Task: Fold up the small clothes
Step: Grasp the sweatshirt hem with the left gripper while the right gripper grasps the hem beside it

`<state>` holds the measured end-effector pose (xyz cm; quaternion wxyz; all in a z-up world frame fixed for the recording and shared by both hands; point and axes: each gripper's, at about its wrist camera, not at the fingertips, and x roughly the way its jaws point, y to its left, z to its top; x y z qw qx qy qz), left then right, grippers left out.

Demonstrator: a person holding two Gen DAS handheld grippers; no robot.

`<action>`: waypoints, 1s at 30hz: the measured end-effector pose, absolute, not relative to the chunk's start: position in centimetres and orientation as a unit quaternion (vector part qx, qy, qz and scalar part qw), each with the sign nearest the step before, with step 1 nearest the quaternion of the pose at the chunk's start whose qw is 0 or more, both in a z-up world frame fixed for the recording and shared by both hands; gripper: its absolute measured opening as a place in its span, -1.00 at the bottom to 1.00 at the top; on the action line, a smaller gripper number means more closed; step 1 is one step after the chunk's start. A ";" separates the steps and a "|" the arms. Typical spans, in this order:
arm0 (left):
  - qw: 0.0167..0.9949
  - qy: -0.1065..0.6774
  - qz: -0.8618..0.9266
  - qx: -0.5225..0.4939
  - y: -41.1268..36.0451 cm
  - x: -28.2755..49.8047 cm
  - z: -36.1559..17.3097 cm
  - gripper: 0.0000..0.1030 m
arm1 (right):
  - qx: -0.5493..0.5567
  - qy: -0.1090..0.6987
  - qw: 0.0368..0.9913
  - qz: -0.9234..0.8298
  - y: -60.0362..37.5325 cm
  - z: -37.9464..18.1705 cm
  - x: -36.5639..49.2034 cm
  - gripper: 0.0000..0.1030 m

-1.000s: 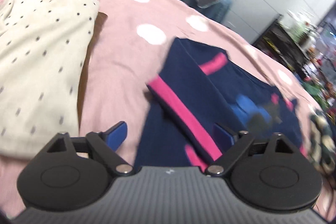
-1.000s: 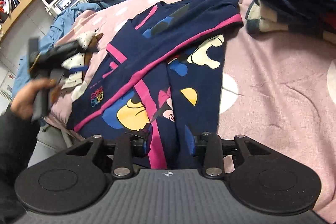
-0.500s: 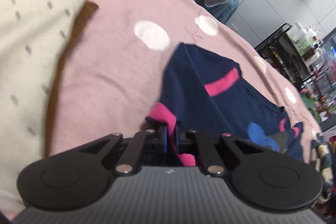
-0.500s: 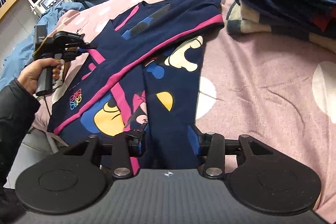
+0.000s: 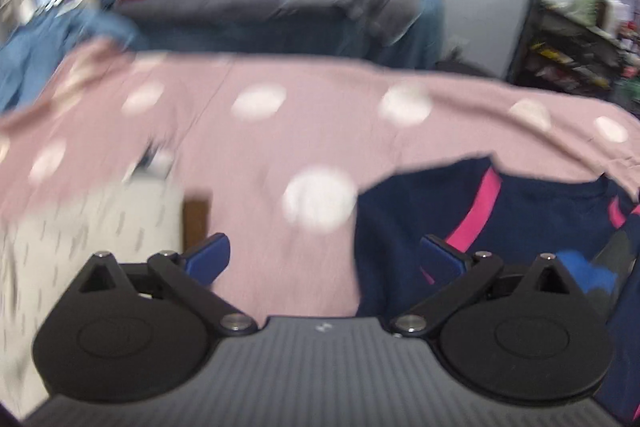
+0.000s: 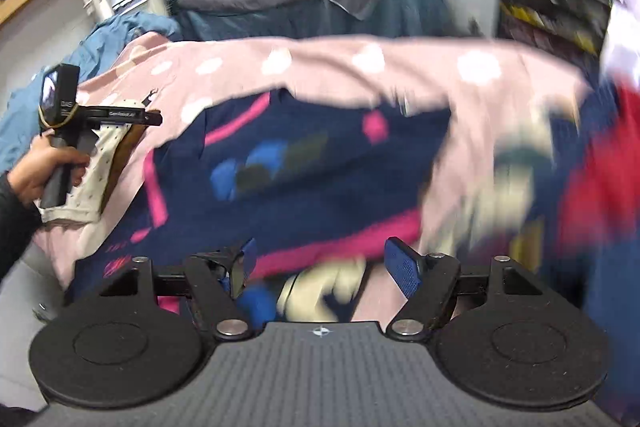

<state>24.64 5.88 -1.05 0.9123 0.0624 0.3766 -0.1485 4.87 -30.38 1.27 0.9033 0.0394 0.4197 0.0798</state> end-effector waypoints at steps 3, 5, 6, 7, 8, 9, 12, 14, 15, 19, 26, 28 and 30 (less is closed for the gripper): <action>0.900 0.343 -0.250 0.098 3.6 26.6 0.1 0.99 | 0.022 0.445 0.891 0.090 -31.8 1.5 11.3 1.00; 0.886 0.317 -0.299 0.156 1.5 27.7 0.0 0.99 | 0.008 0.449 0.887 0.105 -32.2 1.3 15.1 1.00; 0.878 0.313 -0.311 0.185 0.3 28.4 -0.3 0.99 | 0.000 0.464 0.878 0.119 -32.2 0.7 17.0 1.00; 0.869 0.314 -0.321 0.209 -0.8 29.1 -0.8 0.99 | -0.015 0.477 0.870 0.125 -32.2 0.2 18.7 0.94; 0.857 0.318 -0.337 0.225 -1.9 29.8 -1.2 0.94 | -0.034 0.486 0.864 0.124 -32.0 -0.5 20.1 0.91; 0.844 0.324 -0.358 0.233 -2.8 30.5 -1.7 0.90 | -0.052 0.500 0.855 0.128 -31.8 -1.3 21.4 0.91; 0.808 0.341 -0.405 0.257 -5.8 32.3 -3.2 0.72 | -0.084 0.531 0.829 0.154 -31.2 -3.5 24.3 0.77; 0.794 0.339 -0.421 0.279 -7.5 33.4 -4.0 0.68 | -0.105 0.542 0.817 0.165 -31.1 -4.6 25.6 0.63; 0.790 0.338 -0.425 0.284 -8.0 33.8 -4.2 0.68 | -0.118 0.545 0.813 0.166 -31.0 -5.0 26.1 0.63; 0.772 0.350 -0.459 0.267 -9.7 35.8 -4.7 0.67 | -0.118 0.556 0.800 0.190 -31.8 -6.3 28.1 0.62; 0.730 0.355 -0.511 0.284 -11.8 37.2 -6.2 0.66 | -0.134 0.552 0.790 0.231 -32.1 -7.6 29.2 0.38; 0.720 0.371 -0.509 0.293 -12.3 37.6 -7.0 0.65 | -0.142 0.552 0.788 0.232 -32.3 -8.0 29.4 0.36; 0.687 0.415 -0.524 0.285 -12.8 38.0 -8.0 0.27 | -0.123 0.552 0.790 0.236 -32.8 -8.1 29.5 0.36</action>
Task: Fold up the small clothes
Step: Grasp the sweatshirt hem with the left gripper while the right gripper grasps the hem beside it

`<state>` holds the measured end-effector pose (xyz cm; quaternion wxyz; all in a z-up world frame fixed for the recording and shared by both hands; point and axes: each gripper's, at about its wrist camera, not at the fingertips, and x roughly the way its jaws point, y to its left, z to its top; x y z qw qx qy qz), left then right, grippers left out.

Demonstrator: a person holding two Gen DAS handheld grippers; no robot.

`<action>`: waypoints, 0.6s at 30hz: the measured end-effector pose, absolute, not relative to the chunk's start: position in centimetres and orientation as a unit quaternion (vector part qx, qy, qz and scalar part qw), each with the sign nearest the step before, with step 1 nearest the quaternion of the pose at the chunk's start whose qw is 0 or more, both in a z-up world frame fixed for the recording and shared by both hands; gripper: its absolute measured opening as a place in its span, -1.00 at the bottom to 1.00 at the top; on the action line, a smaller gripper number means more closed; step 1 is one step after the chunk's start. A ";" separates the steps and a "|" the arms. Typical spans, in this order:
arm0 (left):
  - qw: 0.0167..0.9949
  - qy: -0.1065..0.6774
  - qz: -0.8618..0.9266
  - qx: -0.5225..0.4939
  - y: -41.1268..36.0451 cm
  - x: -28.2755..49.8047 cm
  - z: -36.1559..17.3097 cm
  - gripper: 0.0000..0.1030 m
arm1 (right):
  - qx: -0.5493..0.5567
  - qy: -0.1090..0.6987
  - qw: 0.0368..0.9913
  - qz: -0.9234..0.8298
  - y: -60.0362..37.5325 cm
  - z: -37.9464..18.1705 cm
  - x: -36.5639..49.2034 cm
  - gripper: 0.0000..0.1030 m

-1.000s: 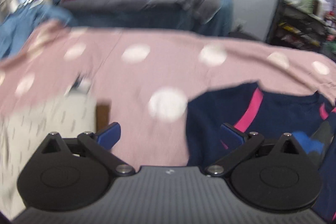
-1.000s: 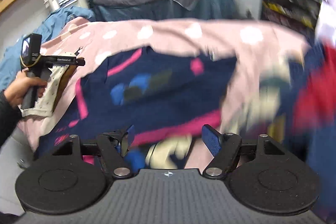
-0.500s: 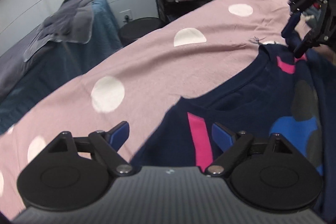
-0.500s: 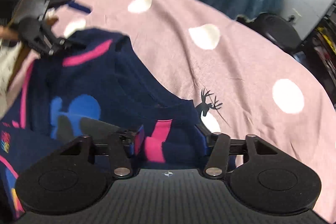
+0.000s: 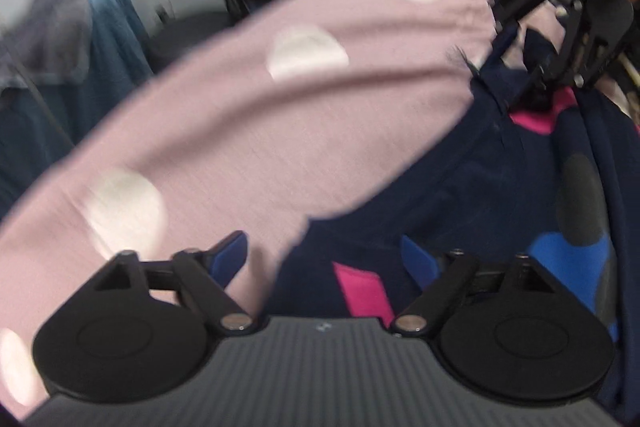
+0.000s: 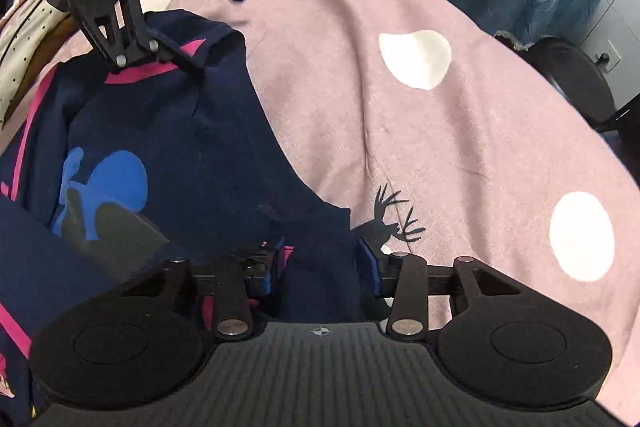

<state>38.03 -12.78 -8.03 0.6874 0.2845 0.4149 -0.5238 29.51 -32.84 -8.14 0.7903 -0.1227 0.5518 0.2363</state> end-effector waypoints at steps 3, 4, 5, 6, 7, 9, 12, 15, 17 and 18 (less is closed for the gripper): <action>0.666 0.414 -0.544 0.297 -12.8 37.3 -8.5 0.26 | -0.111 0.560 0.778 0.262 -33.2 -8.3 29.1 0.36; 0.664 0.412 -0.548 0.300 -12.6 37.3 -8.4 0.22 | -0.117 0.559 0.773 0.277 -33.0 -8.1 28.8 0.29; 0.661 0.416 -0.549 0.296 -12.3 37.5 -8.4 0.11 | -0.123 0.558 0.766 0.293 -32.8 -8.0 28.5 0.16; 0.659 0.420 -0.551 0.292 -12.0 37.8 -8.3 -0.01 | -0.132 0.556 0.764 0.301 -32.6 -7.9 28.3 0.15; 0.659 0.421 -0.552 0.291 -11.7 38.1 -8.2 -0.06 | -0.138 0.554 0.766 0.297 -32.6 -7.9 28.3 0.13; 0.662 0.429 -0.542 0.289 -11.5 38.9 -8.3 -0.03 | -0.126 0.555 0.775 0.274 -33.0 -8.1 29.0 0.14; 0.669 0.420 -0.536 0.297 -11.9 39.2 -8.5 0.26 | -0.107 0.552 0.783 0.266 -33.4 -8.5 29.8 0.21; 0.665 0.414 -0.544 0.302 -12.3 38.8 -8.7 0.21 | -0.099 0.560 0.777 0.270 -33.2 -9.0 30.3 0.22; 0.655 0.419 -0.552 0.300 -12.4 38.6 -8.6 -0.12 | -0.093 0.565 0.774 0.269 -33.0 -8.9 30.4 -0.05; 0.653 0.417 -0.553 0.305 -12.6 38.2 -8.3 -0.24 | -0.097 0.565 0.773 0.272 -32.9 -8.8 30.4 -0.11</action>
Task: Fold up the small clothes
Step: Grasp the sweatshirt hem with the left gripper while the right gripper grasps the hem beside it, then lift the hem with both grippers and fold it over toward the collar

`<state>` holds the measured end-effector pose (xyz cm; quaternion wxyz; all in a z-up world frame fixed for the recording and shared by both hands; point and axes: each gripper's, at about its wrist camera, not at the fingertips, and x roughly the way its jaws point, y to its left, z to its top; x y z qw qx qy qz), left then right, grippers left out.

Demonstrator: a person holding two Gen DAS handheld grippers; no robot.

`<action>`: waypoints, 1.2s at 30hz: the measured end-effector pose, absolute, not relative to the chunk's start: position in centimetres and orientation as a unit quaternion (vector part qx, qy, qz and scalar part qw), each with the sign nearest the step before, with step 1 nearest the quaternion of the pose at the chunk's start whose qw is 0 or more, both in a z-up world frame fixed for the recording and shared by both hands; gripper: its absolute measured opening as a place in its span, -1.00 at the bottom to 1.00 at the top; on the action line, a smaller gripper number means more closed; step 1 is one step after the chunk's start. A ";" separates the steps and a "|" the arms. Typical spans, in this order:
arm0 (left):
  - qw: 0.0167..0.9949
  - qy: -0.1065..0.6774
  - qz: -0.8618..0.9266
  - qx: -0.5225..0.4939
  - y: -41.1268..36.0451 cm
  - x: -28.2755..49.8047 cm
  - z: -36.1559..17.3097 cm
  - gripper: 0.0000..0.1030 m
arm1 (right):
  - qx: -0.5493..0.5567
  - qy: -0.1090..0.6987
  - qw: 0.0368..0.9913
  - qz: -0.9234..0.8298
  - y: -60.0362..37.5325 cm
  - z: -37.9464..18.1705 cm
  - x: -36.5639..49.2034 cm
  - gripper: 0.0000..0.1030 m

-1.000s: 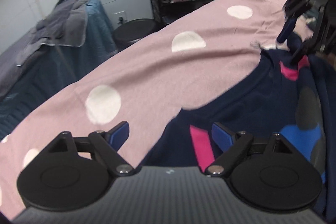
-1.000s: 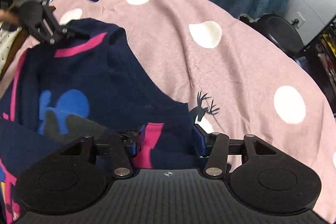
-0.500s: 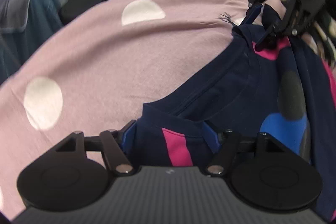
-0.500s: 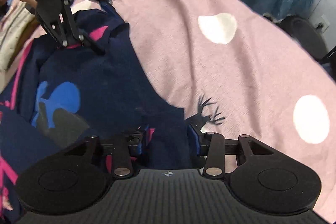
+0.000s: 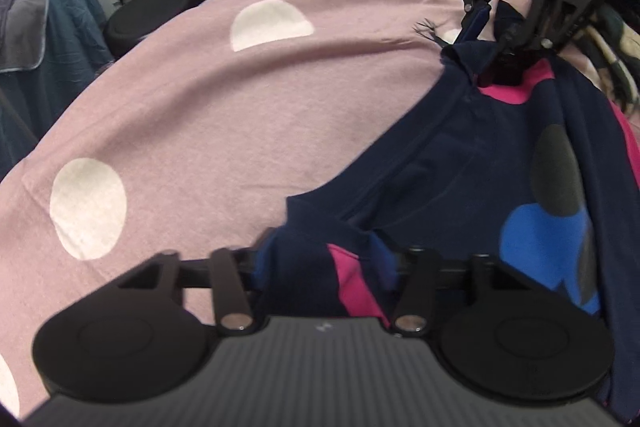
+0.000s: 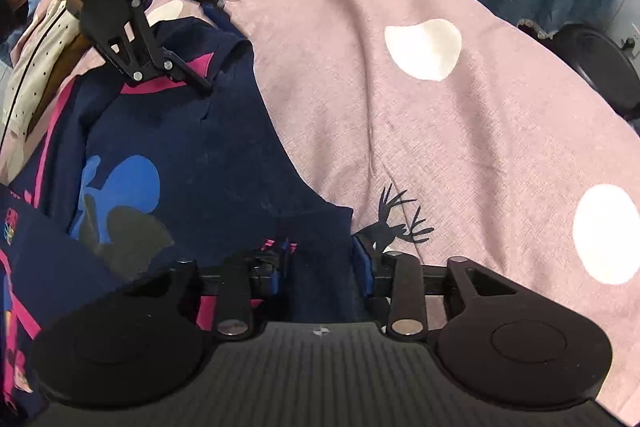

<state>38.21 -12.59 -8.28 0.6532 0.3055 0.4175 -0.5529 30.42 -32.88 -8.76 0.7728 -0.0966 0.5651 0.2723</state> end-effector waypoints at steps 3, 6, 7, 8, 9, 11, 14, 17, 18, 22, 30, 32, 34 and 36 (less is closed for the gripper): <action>0.649 0.401 -0.558 0.327 -12.3 37.3 -7.8 -0.45 | -0.117 0.560 0.774 0.271 -32.6 -8.7 29.8 -0.30; 0.658 0.394 -0.551 0.329 -12.1 37.2 -7.5 -0.59 | -0.125 0.552 0.783 0.256 -32.6 -8.6 29.5 -0.44; 0.663 0.390 -0.547 0.331 -12.1 37.1 -7.4 -0.62 | -0.136 0.546 0.788 0.251 -32.3 -8.4 29.3 -0.47; 0.668 0.386 -0.542 0.333 -12.2 37.0 -7.2 -0.66 | -0.144 0.540 0.792 0.245 -32.0 -8.2 29.0 -0.50; 0.674 0.383 -0.538 0.333 -12.2 36.9 -7.0 -0.73 | -0.146 0.533 0.798 0.241 -31.7 -7.8 28.7 -0.52; 0.682 0.372 -0.535 0.332 -12.0 36.3 -6.1 -0.78 | -0.147 0.521 0.809 0.229 -31.4 -6.7 28.0 -0.55; 0.695 0.360 -0.535 0.317 -10.9 35.3 -4.4 -0.82 | -0.153 0.508 0.820 0.217 -31.1 -5.1 26.9 -0.61; 0.705 0.356 -0.531 0.307 -9.8 34.1 -3.0 -0.84 | -0.136 0.490 0.833 0.219 -30.8 -3.4 25.3 -0.72; 0.705 0.354 -0.530 0.311 -9.5 33.5 -2.6 -0.84 | -0.140 0.482 0.836 0.221 -30.4 -2.9 24.5 -0.73; 0.711 0.345 -0.523 0.320 -8.3 30.6 -0.9 -0.85 | -0.145 0.462 0.843 0.234 -28.8 -1.3 21.7 -0.75; 0.746 0.305 -0.486 0.339 -6.0 22.5 2.6 -0.86 | -0.135 0.435 0.853 0.253 -26.9 1.3 15.9 -0.75; 0.749 0.297 -0.486 0.338 -5.4 20.4 3.4 -0.86 | -0.131 0.431 0.855 0.256 -26.4 1.7 14.7 -0.75; 0.754 0.294 -0.482 0.337 -4.9 18.4 4.1 -0.86 | -0.127 0.423 0.859 0.259 -26.0 2.2 13.5 -0.75; 0.759 0.284 -0.477 0.341 -4.4 16.6 4.5 -0.86 | -0.121 0.419 0.860 0.263 -25.7 2.5 12.3 -0.75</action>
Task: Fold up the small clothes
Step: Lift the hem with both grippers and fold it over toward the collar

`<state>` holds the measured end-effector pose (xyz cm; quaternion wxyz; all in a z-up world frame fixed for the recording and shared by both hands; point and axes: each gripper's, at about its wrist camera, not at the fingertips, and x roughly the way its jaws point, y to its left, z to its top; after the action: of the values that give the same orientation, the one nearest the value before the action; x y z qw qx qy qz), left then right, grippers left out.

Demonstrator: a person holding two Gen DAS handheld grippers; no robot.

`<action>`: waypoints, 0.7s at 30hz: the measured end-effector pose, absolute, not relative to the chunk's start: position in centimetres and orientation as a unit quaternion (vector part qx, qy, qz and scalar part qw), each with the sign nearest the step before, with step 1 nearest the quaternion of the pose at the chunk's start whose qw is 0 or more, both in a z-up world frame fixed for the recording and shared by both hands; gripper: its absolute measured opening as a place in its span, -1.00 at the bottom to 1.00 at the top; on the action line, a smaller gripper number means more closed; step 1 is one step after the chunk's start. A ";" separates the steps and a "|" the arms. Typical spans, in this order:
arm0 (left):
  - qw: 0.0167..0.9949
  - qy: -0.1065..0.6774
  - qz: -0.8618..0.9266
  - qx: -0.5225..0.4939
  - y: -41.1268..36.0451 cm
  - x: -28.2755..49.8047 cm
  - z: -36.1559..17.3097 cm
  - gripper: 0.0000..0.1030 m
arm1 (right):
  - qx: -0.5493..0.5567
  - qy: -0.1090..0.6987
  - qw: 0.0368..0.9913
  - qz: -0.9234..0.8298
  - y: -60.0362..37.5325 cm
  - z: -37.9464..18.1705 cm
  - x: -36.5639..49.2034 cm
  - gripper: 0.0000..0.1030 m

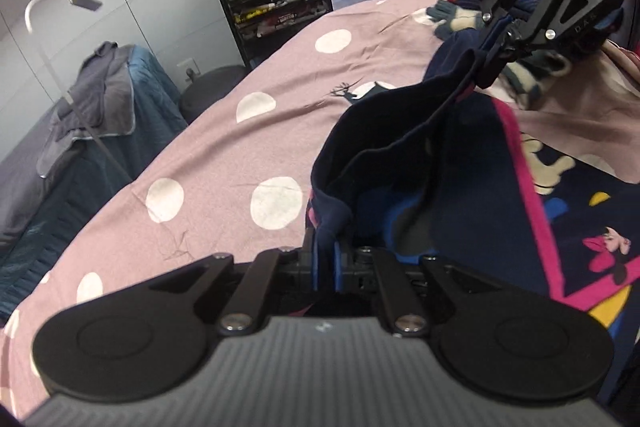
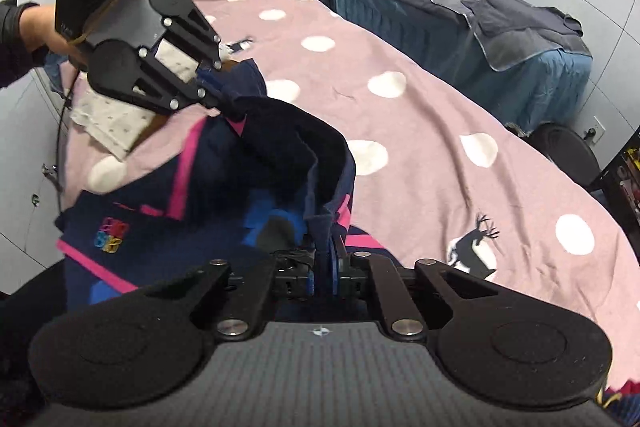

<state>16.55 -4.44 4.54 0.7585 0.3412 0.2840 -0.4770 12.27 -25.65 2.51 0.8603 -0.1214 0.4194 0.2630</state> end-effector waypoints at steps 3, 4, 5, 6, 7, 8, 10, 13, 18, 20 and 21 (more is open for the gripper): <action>0.765 0.282 -0.475 0.331 -3.4 14.2 5.1 -0.86 | -0.111 0.415 0.864 0.264 -25.0 3.0 10.4 -0.75; 0.767 0.279 -0.474 0.330 -3.0 13.5 5.1 -0.86 | -0.107 0.410 0.866 0.265 -24.8 3.1 9.8 -0.75; 0.771 0.281 -0.470 0.325 -2.5 12.7 5.2 -0.86 | -0.103 0.408 0.867 0.268 -24.7 3.3 9.2 -0.75; 0.776 0.282 -0.466 0.319 -1.9 11.9 5.3 -0.86 | -0.099 0.406 0.867 0.273 -24.5 3.3 8.4 -0.75; 0.781 0.280 -0.463 0.313 -1.3 11.1 5.4 -0.86 | -0.095 0.400 0.869 0.276 -24.2 3.5 7.6 -0.75; 0.786 0.278 -0.459 0.307 -0.7 10.1 5.5 -0.86 | -0.093 0.398 0.869 0.279 -23.9 3.4 6.7 -0.75; 0.798 0.275 -0.448 0.294 0.6 8.0 5.3 -0.86 | -0.091 0.394 0.869 0.286 -23.3 3.3 5.0 -0.75; 0.810 0.276 -0.442 0.269 2.6 4.9 4.6 -0.86 | -0.078 0.389 0.870 0.293 -22.5 2.8 2.5 -0.75; 0.845 0.282 -0.403 0.210 5.5 0.1 3.4 -0.86 | -0.063 0.384 0.872 0.297 -21.6 1.9 -0.9 -0.75; 0.850 0.293 -0.394 0.191 6.4 -1.2 2.8 -0.86 | -0.056 0.389 0.869 0.300 -21.3 1.4 -2.1 -0.75; 0.852 0.293 -0.388 0.193 6.8 -1.7 2.6 -0.86 | -0.053 0.392 0.867 0.302 -21.2 1.1 -2.7 -0.75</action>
<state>-1.71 6.79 2.60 0.8524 0.1926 0.2926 -0.3882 -2.65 -21.21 1.05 0.8674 -0.0529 0.3922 0.3018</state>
